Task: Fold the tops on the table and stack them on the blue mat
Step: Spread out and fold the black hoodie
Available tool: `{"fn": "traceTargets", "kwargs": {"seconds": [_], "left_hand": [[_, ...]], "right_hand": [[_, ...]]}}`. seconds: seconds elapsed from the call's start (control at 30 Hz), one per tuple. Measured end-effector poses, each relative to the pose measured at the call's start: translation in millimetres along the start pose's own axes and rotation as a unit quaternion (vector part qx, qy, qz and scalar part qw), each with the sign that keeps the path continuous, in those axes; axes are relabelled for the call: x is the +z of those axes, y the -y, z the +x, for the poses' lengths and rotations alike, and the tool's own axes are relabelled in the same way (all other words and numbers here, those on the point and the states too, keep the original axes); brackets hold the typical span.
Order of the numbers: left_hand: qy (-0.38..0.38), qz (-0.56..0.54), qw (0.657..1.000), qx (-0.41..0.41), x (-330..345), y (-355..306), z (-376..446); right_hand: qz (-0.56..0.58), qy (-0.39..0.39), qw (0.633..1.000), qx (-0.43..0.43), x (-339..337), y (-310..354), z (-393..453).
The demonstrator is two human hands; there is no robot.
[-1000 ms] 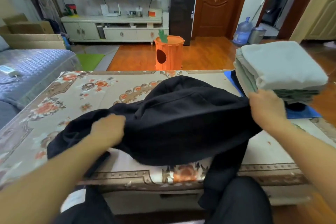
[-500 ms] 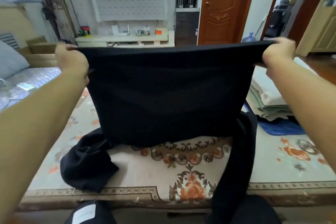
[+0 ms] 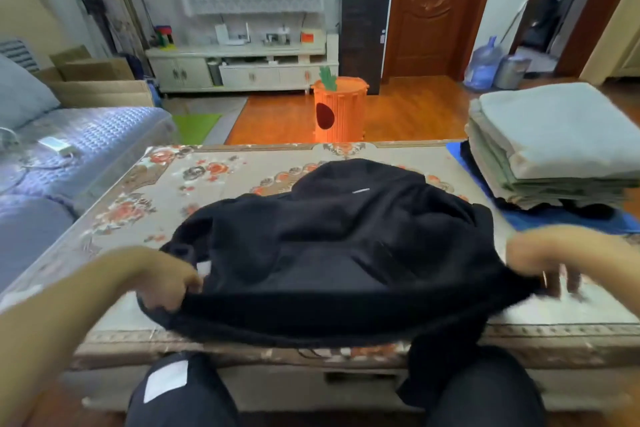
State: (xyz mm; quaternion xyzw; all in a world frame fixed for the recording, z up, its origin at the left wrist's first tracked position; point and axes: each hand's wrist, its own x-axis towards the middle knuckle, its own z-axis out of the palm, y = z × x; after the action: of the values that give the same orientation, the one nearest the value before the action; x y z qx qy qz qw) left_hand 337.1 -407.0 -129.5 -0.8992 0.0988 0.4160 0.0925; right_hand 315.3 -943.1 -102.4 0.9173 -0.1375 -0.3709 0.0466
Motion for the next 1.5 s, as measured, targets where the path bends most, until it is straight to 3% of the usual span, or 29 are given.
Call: {"fn": "traceTargets", "kwargs": {"seconds": [0.07,0.1,0.17,0.2,0.27,0.33,0.37,0.43,0.5,0.57,0.67,0.73,0.8,0.87,0.93,1.03,1.1,1.17,1.2,1.23,1.3,1.37,1.4,1.43,1.5], "left_hand": [[0.057,0.074,0.996,-0.012,3.0,-17.3,8.8],[0.072,0.052,0.996,0.000,-1.8,-27.5,10.9],[0.049,-0.123,0.990,0.042,-26.6,-41.4,14.3],[-0.002,-0.208,0.976,0.069,-41.3,-48.8,17.4],[-0.209,-0.285,0.929,0.108,-68.4,-60.5,37.3],[-0.416,-0.194,0.885,0.075,-82.8,-71.0,67.0],[-0.456,-0.116,0.881,0.043,-83.6,-73.3,82.5],[-0.419,-0.049,0.906,0.034,-73.4,-81.2,108.1],[-0.300,-0.036,0.941,0.154,-52.8,-96.0,119.7],[-0.215,-0.016,0.943,0.253,-26.7,-104.5,124.2],[-0.209,-0.070,0.944,0.246,-4.5,-102.5,128.5],[-0.217,-0.087,0.946,0.222,-2.5,-105.7,129.7],[-0.209,-0.095,0.949,0.215,-6.4,-112.1,131.5],[-0.180,-0.110,0.954,0.214,-12.2,-115.9,130.7],[-0.152,-0.128,0.957,0.211,-19.0,-115.4,129.7],[-0.104,-0.186,0.960,0.183,-30.2,-116.8,128.4],[-0.055,-0.207,0.961,0.178,-42.6,-122.6,122.5],[-0.008,-0.192,0.964,0.182,-59.7,-121.2,119.4],[-0.001,-0.179,0.965,0.191,-70.6,-115.8,120.4],[-0.013,-0.178,0.964,0.198,-82.2,-107.4,123.4],[-0.141,-0.224,0.948,0.178,-107.8,-85.1,137.6],[-0.350,-0.257,0.897,0.081,-128.4,-53.1,165.1],[-0.403,-0.269,0.874,0.028,-131.8,-38.0,181.1],[-0.403,-0.261,0.877,-0.007,-129.8,-26.5,195.9],[-0.328,-0.197,0.922,-0.056,-110.9,-18.4,224.7]], "right_hand": [[-0.093,0.161,0.982,-0.033,18.0,5.4,-1.2],[-0.082,0.209,0.972,-0.062,16.8,8.1,-3.0],[0.009,0.220,0.969,-0.110,-10.4,13.8,0.3],[0.066,0.169,0.974,-0.133,-26.9,19.5,2.0],[0.141,-0.002,0.976,-0.167,-58.0,37.0,11.5],[0.147,-0.190,0.955,-0.177,-81.6,65.2,33.6],[0.148,-0.254,0.938,-0.183,-87.6,82.0,49.6],[0.148,-0.307,0.921,-0.188,-92.3,115.1,86.0],[0.136,-0.326,0.917,-0.187,-93.5,143.8,119.8],[0.115,-0.310,0.925,-0.186,-97.3,163.8,148.9],[-0.032,-0.211,0.961,-0.175,-95.3,181.8,171.0],[-0.106,-0.253,0.947,-0.165,-101.5,183.6,183.5],[-0.014,-0.307,0.934,-0.182,-125.2,180.1,187.2],[0.145,-0.289,0.922,-0.215,-159.1,170.8,179.8],[0.279,-0.302,0.881,-0.233,-192.9,157.5,166.1],[0.351,-0.400,0.820,-0.210,-213.0,142.0,153.0],[0.333,-0.313,0.851,-0.258,-202.2,137.6,144.6],[0.221,-0.093,0.924,-0.299,-165.9,138.9,135.4],[0.142,-0.006,0.942,-0.302,-145.9,137.3,130.9],[0.100,0.045,0.946,-0.304,-131.5,133.4,132.8],[0.220,0.036,0.924,-0.310,-119.3,126.4,144.1],[0.385,-0.152,0.881,-0.227,-126.6,116.2,172.5],[0.361,-0.247,0.883,-0.171,-133.9,113.7,184.3],[0.292,-0.287,0.902,-0.135,-135.2,114.1,194.7],[0.199,-0.239,0.939,-0.150,-125.1,121.4,214.2]]}}
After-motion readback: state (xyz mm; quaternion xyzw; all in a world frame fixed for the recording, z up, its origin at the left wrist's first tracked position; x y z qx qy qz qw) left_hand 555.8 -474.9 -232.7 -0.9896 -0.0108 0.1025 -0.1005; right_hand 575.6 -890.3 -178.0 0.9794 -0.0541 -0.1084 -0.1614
